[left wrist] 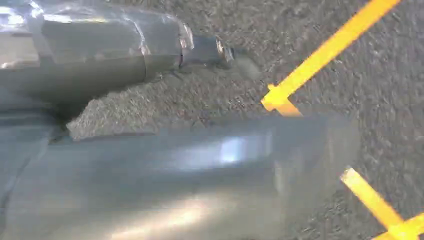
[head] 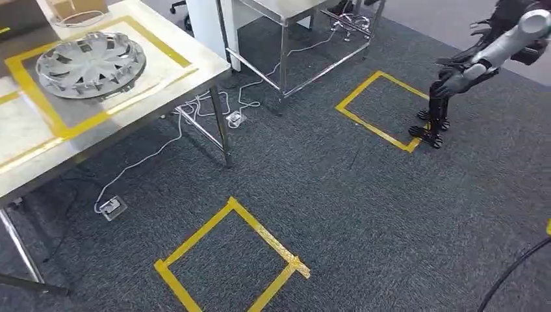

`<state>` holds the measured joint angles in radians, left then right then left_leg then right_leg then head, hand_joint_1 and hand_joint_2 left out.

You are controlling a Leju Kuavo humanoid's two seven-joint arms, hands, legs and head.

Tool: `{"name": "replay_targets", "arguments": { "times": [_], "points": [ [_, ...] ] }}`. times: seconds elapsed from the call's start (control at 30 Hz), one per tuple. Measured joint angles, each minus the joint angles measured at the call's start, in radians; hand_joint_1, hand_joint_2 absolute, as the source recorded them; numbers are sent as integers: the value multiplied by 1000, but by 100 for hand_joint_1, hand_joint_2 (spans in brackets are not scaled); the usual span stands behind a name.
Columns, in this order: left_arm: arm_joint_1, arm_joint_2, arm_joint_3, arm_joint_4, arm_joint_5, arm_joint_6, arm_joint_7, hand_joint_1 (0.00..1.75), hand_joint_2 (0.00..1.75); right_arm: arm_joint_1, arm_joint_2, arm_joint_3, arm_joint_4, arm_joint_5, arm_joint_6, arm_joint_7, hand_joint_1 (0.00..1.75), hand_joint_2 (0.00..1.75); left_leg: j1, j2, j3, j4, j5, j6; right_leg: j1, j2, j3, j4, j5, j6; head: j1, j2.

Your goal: Take the parts from the cabinet and place them on the table.

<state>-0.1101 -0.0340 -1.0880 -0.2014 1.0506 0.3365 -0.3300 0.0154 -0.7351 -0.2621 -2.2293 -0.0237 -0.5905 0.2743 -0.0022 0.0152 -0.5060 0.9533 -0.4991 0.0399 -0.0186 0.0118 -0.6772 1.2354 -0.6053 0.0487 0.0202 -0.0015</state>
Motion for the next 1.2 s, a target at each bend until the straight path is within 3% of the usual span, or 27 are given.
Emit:
{"name": "replay_targets", "arguments": {
  "times": [0.03, 0.07, 0.13, 0.17, 0.2, 0.23, 0.27, 0.33, 0.37, 0.4, 0.43, 0.5, 0.53, 0.57, 0.63, 0.67, 0.7, 0.73, 0.77, 0.8, 0.87, 0.93, 1.0, 1.03, 1.07, 1.13, 1.2],
  "points": [
    [1, 0, 0, 0, 1, 0, 1, 0, 0, 1, 2, 0, 0, 0, 1, 0, 0, 0, 0, 16, 1, 0, -2, -3, -6, -4, -25, 50, -10, 8, 4, 0],
    [1, 0, 0, 0, 1, 0, 0, 0, 0, 3, 3, 0, 0, 0, 1, -1, 0, 0, 1, 29, 2, 1, -6, -7, -12, -8, -24, 48, 5, 14, 5, 0],
    [0, 0, 0, 0, 0, -2, 0, 0, 0, 5, 3, 0, 0, -3, 1, -8, 0, 0, 6, 53, 10, 3, -14, -19, -25, -21, 37, -73, 86, 28, 7, 0],
    [-1, -1, 0, 0, 0, -2, -1, 0, 0, 6, 3, 0, 0, -5, 1, -11, 0, 0, 9, 63, 16, 6, -20, -27, -31, -42, 87, -168, 132, 36, 8, 0],
    [-1, 1, 0, 0, 0, -2, -2, 0, 0, 7, 5, 0, 0, -7, 2, -14, 0, 0, 5, 72, 16, 8, -27, -36, -33, -82, 119, -234, 141, 44, 13, 0],
    [-3, 1, 0, 0, 0, -3, -4, 0, 0, 7, 6, 0, -1, -8, 4, -17, 0, 0, 0, 79, 15, 17, -35, -45, -24, -72, 127, -249, 136, 20, 21, 0],
    [-4, 2, 0, 0, 0, -3, -6, 0, 0, 14, 7, 0, 0, -9, 4, -18, 0, 0, -1, 87, 20, 15, -35, -46, -22, -68, 122, -245, 134, 3, 14, 0],
    [-5, 3, 0, 0, 0, -3, -6, 0, 0, 18, 8, -1, 0, -9, 4, -18, 0, 0, 3, 104, 26, 14, -37, -52, -16, -50, 115, -238, 130, -13, 6, 0],
    [-6, 2, 0, 0, 0, -3, -6, 0, 0, 18, 6, -1, -2, -9, 5, -19, 0, 0, 10, 88, 23, 17, -49, -64, -18, -41, 117, -240, 132, -22, 3, 0],
    [-7, 1, 0, 0, 0, -3, -6, 0, 0, 20, 6, -4, -5, -9, 5, -20, 0, 0, 15, 5, 16, 39, -71, -67, -17, -37, 117, -241, 132, -30, -4, 0],
    [-7, 1, 0, 0, 0, -3, -6, 0, 0, 17, 6, -6, -6, -9, 5, -21, 0, 0, 14, -23, -14, 98, -107, -63, -16, -30, 117, -241, 131, -35, -9, 0],
    [-4, 1, 0, 0, 0, -3, -6, 0, 0, 19, 6, -7, -6, -9, 5, -21, 0, 0, 10, -25, -112, 283, -182, -57, -8, -15, 116, -241, 129, -43, -23, 0],
    [-2, 2, 0, 0, 0, -3, -6, 0, 0, 20, 9, -7, -6, -9, 5, -21, 0, 0, 10, -22, -151, 346, -195, -53, -3, -3, 116, -240, 127, -45, -24, 0],
    [-1, 2, 0, 0, 0, -3, -6, 0, 0, 20, 9, -7, -6, -9, 5, -21, 0, 0, 9, -19, -170, 360, -181, -48, 1, 8, 118, -240, 126, -47, -24, 0],
    [-1, 2, 0, 0, 0, -3, -6, 0, 0, 20, 9, -8, -6, -9, 5, -21, 0, 0, 7, -24, -142, 262, -87, -34, 7, 35, 124, -240, 124, -49, -25, 0],
    [-2, 3, 0, 0, 0, -3, -6, 0, 0, 20, 9, -8, -6, -9, 5, -21, 0, 0, 4, -46, -105, 173, -29, -26, 8, 48, 128, -240, 122, -50, -26, 0],
    [-1, 4, 0, 0, 0, -3, -6, 0, 0, 20, 9, -8, -6, -9, 5, -21, 0, 0, 4, -97, -76, 100, 13, -17, 5, 57, 129, -240, 120, -49, -27, 0],
    [-1, 6, 0, 0, 0, -3, -6, 0, 0, 18, 11, -8, -5, -9, 5, -21, 0, 0, 9, -133, -66, 82, 7, -12, 10, 69, 126, -236, 116, -43, -24, 0],
    [-2, 5, 0, 0, 0, -3, -6, 0, 0, 19, 11, -8, -5, -10, 5, -21, 0, 0, 6, -107, -55, 61, 0, -21, 5, 83, 121, -235, 118, -37, -25, 0],
    [-3, 5, 0, 0, 0, -3, -6, 0, 0, 21, 11, -9, -5, -10, 5, -21, 0, 0, 1, -99, -54, 59, -6, -23, -1, 97, 116, -236, 120, -29, -27, 0],
    [-4, 6, 0, 0, 0, -3, -6, 0, 0, 21, 10, -11, -6, -9, 5, -21, 0, 0, 4, -71, -46, 46, -2, -18, -3, 119, 112, -242, 122, -16, -28, 0],
    [-4, 7, 0, 0, 0, -3, -6, 0, 0, 18, 8, -16, -5, -9, 5, -21, 0, 0, 5, -45, -36, 35, 0, -10, 3, 25, 89, -180, 80, -11, -12, 0],
    [-2, 6, 0, 0, 0, -3, -6, 0, 0, 20, 9, -16, -5, -10, 5, -21, 0, 0, 1, -16, -32, 35, -4, -5, -1, -2, 14, -24, 6, -2, -3, 0],
    [-1, 7, 0, 0, 0, -3, -6, 0, 0, 22, 9, -16, -4, -10, 5, -21, 0, 0, -1, -2, -33, 36, -6, -4, -1, -7, -23, 45, -17, 1, -1, 0],
    [-1, 7, 0, 0, 0, -3, -6, 0, 0, 21, 11, -16, -3, -10, 5, -21, 0, 0, -3, 11, -32, 36, -8, -4, -1, -8, -37, 71, -16, 2, 2, 0],
    [-2, 7, 0, 0, 0, -3, -6, 0, 0, 21, 11, -16, -3, -10, 5, -21, 0, 0, -7, 36, -26, 36, -14, -6, -1, -12, 2, -8, 50, -1, 6, 0],
    [-2, 6, 0, 0, 0, -3, -6, 0, 0, 21, 11, -17, -3, -10, 5, -21, 0, 0, -10, 57, -15, 36, -22, -10, 3, -49, 96, -194, 141, -10, 10, 0]
  ]
}}
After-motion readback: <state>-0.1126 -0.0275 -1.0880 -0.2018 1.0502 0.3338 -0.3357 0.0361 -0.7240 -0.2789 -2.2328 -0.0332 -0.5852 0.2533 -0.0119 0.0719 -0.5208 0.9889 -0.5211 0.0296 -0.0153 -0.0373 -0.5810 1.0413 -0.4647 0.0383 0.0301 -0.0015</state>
